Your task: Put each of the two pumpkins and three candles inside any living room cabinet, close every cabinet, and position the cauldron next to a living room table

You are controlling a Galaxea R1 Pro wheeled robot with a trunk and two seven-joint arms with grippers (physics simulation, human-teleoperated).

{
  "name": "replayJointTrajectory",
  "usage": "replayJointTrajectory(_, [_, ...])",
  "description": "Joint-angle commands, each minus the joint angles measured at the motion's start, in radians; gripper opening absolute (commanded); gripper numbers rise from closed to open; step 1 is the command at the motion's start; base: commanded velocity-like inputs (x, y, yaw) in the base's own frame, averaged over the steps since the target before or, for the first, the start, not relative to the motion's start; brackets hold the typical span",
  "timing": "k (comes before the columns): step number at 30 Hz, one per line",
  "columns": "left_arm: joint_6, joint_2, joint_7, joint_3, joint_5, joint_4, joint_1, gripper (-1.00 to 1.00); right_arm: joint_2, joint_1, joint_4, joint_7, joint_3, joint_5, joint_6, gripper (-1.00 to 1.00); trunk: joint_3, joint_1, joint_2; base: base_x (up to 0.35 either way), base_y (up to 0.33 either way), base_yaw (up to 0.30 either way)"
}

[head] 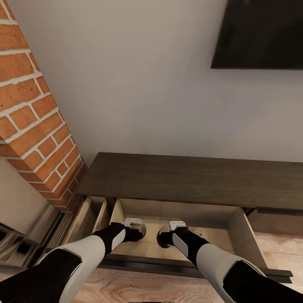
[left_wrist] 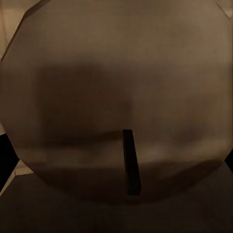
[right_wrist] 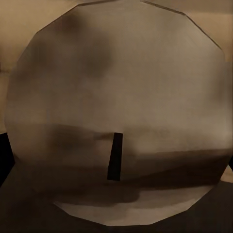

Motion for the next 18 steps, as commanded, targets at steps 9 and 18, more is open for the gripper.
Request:
replayJointTrajectory(9, [0.004, 0.0, -0.001, -0.007, 0.008, -0.001, 0.0, -1.0, 0.0, -0.001, -0.002, -0.007, 0.005, -0.008, 0.004, -1.0, -0.016, 0.019, -0.036, 0.0, 0.0, 0.0])
replayJointTrajectory(18, [0.004, 0.0, -0.001, -0.007, 0.008, -0.001, 0.0, -1.0, 0.0, -0.001, -0.002, -0.007, 0.006, -0.008, 0.004, -1.0, -0.016, 0.019, -0.036, 0.0, 0.0, 0.0])
